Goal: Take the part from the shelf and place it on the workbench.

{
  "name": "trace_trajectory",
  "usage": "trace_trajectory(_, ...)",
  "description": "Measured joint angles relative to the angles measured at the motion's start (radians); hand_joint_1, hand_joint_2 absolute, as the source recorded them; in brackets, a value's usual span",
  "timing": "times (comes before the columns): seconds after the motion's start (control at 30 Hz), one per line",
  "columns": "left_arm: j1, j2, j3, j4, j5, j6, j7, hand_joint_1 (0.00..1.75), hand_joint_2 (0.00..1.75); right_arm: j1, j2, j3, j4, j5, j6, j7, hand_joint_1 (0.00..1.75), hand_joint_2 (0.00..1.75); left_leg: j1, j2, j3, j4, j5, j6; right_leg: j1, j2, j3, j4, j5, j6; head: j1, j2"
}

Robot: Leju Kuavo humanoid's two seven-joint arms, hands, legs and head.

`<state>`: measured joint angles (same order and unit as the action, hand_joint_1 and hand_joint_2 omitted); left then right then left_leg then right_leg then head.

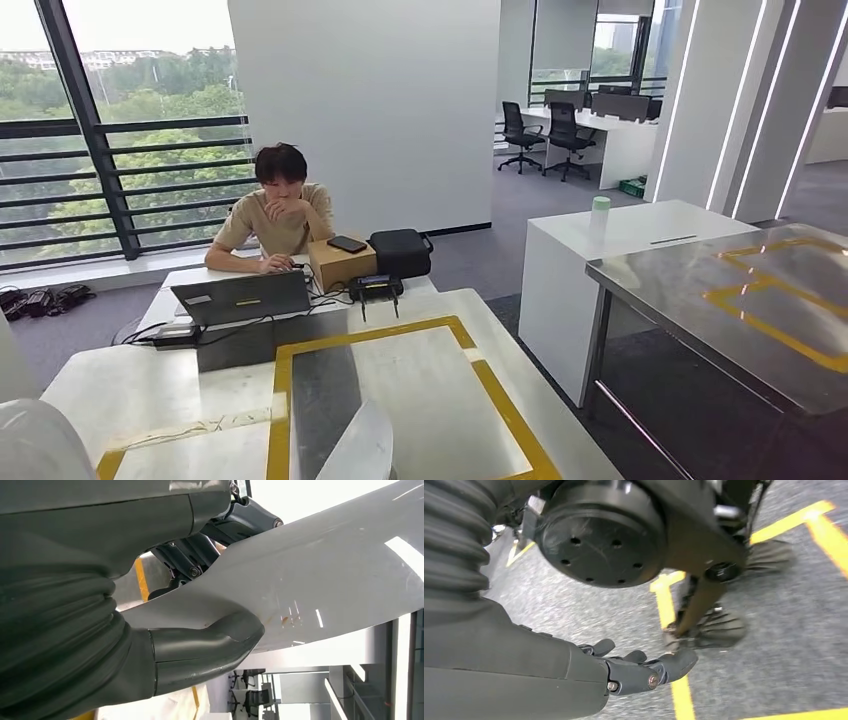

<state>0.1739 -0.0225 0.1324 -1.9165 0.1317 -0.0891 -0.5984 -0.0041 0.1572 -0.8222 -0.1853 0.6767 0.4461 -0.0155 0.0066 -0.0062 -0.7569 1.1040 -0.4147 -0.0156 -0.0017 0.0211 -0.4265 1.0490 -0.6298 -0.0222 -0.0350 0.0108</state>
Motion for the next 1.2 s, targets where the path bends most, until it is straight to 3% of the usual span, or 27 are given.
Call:
trace_trajectory(0.03, -0.005, 0.002, -0.002, 0.009, -0.004, 0.001, 0.006, 1.75, 1.75, -0.001, 0.0, -0.002, 0.001, 0.0, 0.0, -0.002, 0.0, 1.75, -0.001, 0.0, -0.006, -0.017, 0.059, 0.003, 0.001, 0.002, 0.008, -0.001, -0.018, 0.006, 0.0, 0.0)
trace_trajectory(0.07, -0.014, 0.003, -0.003, 0.017, -0.011, 0.004, 0.013, 1.75, 1.75, -0.004, 0.0, -0.004, 0.002, 0.0, 0.0, -0.003, 0.0, 1.75, -0.003, -0.001, -0.009, -0.016, 0.067, 0.007, 0.002, 0.003, 0.018, -0.005, -0.031, 0.012, 0.0, 0.0)
trace_trajectory(0.17, -0.059, 0.009, -0.006, 0.04, -0.061, 0.031, 0.034, 1.75, 1.75, -0.01, 0.0, -0.005, 0.002, 0.004, 0.0, -0.005, 0.0, 1.75, 0.001, -0.005, 0.015, -0.024, 0.039, 0.024, -0.001, -0.004, 0.031, -0.002, -0.058, 0.029, 0.0, 0.001)
trace_trajectory(0.23, -0.09, 0.017, -0.006, 0.071, -0.098, 0.049, 0.044, 1.75, 1.75, -0.013, 0.001, -0.005, 0.002, 0.009, 0.001, -0.006, 0.0, 1.75, 0.002, -0.003, 0.038, -0.034, 0.022, 0.033, -0.003, -0.008, -0.033, 0.101, -0.089, 0.036, 0.001, 0.002)
trace_trajectory(0.3, -0.135, 0.033, -0.006, 0.128, -0.142, 0.065, 0.054, 1.75, 1.75, -0.013, 0.001, -0.005, 0.003, 0.017, 0.001, -0.005, 0.0, 1.75, 0.002, -0.003, 0.057, -0.037, 0.005, 0.038, -0.003, -0.009, -0.137, 0.228, -0.106, 0.04, 0.001, 0.002)
trace_trajectory(0.33, -0.167, 0.045, -0.006, 0.169, -0.166, 0.072, 0.058, 1.75, 1.75, -0.013, 0.001, -0.005, 0.003, 0.021, 0.001, -0.004, 0.0, 1.75, 0.001, -0.005, 0.067, -0.037, -0.003, 0.038, -0.003, -0.009, -0.177, 0.257, -0.089, 0.041, 0.001, 0.002)
trace_trajectory(0.37, -0.205, 0.061, -0.006, 0.216, -0.187, 0.08, 0.06, 1.75, 1.75, -0.012, 0.001, -0.005, 0.003, 0.024, 0.001, -0.002, 0.0, 1.75, 0.001, -0.008, 0.078, -0.037, -0.011, 0.038, -0.003, -0.009, -0.202, 0.249, -0.051, 0.041, 0.001, 0.002)
trace_trajectory(0.4, -0.245, 0.079, -0.006, 0.269, -0.211, 0.09, 0.06, 1.75, 1.75, -0.012, 0.001, -0.005, 0.003, 0.028, 0.0, -0.001, 0.0, 1.75, 0.002, -0.011, 0.089, -0.037, -0.019, 0.036, -0.004, -0.01, -0.209, 0.206, 0.002, 0.039, 0.002, 0.002)
trace_trajectory(0.47, -0.338, 0.119, -0.006, 0.388, -0.277, 0.132, 0.055, 1.75, 1.75, -0.013, 0.001, -0.005, 0.004, 0.036, 0.0, 0.004, 0.0, 1.75, 0.0, -0.016, 0.106, -0.035, -0.031, 0.028, -0.002, -0.014, -0.194, 0.087, 0.094, 0.032, 0.002, 0.002)
trace_trajectory(0.53, -0.47, 0.165, -0.009, 0.558, -0.36, 0.193, 0.035, 1.75, 1.75, -0.019, 0.001, -0.004, 0.004, 0.045, 0.0, 0.011, 0.0, 1.75, -0.002, -0.019, 0.11, -0.034, -0.038, 0.018, 0.002, -0.017, -0.184, 0.025, 0.126, 0.023, 0.001, 0.002)
trace_trajectory(0.63, -0.646, 0.23, -0.016, 0.803, -0.423, 0.243, 0.002, 1.75, 1.75, -0.026, 0.001, -0.002, 0.004, 0.054, 0.0, 0.015, 0.0, 1.75, -0.003, -0.015, 0.116, -0.039, -0.043, 0.023, 0.004, -0.012, -0.182, 0.016, 0.128, 0.016, 0.0, 0.002)
trace_trajectory(0.7, -0.739, 0.253, -0.029, 0.94, -0.464, 0.282, 0.01, 1.75, 1.75, -0.023, 0.0, -0.002, 0.004, 0.057, 0.0, 0.016, 0.0, 1.75, -0.002, -0.011, 0.123, -0.045, -0.04, 0.015, 0.004, -0.007, -0.179, 0.016, 0.127, 0.011, -0.001, 0.002)
trace_trajectory(0.77, -0.849, 0.266, -0.055, 1.092, -0.562, 0.366, 0.057, 1.75, 1.75, -0.022, 0.0, -0.002, 0.004, 0.061, 0.0, 0.021, 0.0, 1.75, -0.001, -0.01, 0.127, -0.05, -0.036, 0.005, 0.006, -0.006, -0.179, 0.016, 0.128, 0.007, -0.001, 0.002)
trace_trajectory(0.9, -1.077, 0.275, -0.183, 1.369, -0.809, 0.521, 0.202, 1.75, 1.75, -0.026, 0.0, -0.002, 0.004, 0.066, 0.0, 0.028, 0.0, 1.75, 0.0, -0.012, 0.129, -0.055, -0.034, 0.001, 0.007, -0.006, -0.177, 0.013, 0.128, 0.004, -0.001, 0.002)
trace_trajectory(1.0, -1.16, 0.266, -0.273, 1.478, -0.876, 0.549, 0.254, 1.75, 1.75, -0.029, 0.0, -0.002, 0.004, 0.067, 0.0, 0.028, 0.0, 1.75, -0.001, -0.01, 0.133, -0.059, -0.036, -0.001, 0.007, -0.003, -0.173, 0.009, 0.128, 0.003, -0.001, 0.002)
trace_trajectory(1.2, -1.207, 0.229, -0.368, 1.576, -0.978, 0.54, 0.31, 1.75, 1.75, -0.027, -0.002, -0.002, 0.004, 0.067, 0.0, 0.026, 0.0, 1.75, -0.001, -0.007, 0.136, -0.059, -0.038, -0.003, 0.006, 0.0, -0.169, 0.003, 0.128, 0.004, -0.001, 0.002)
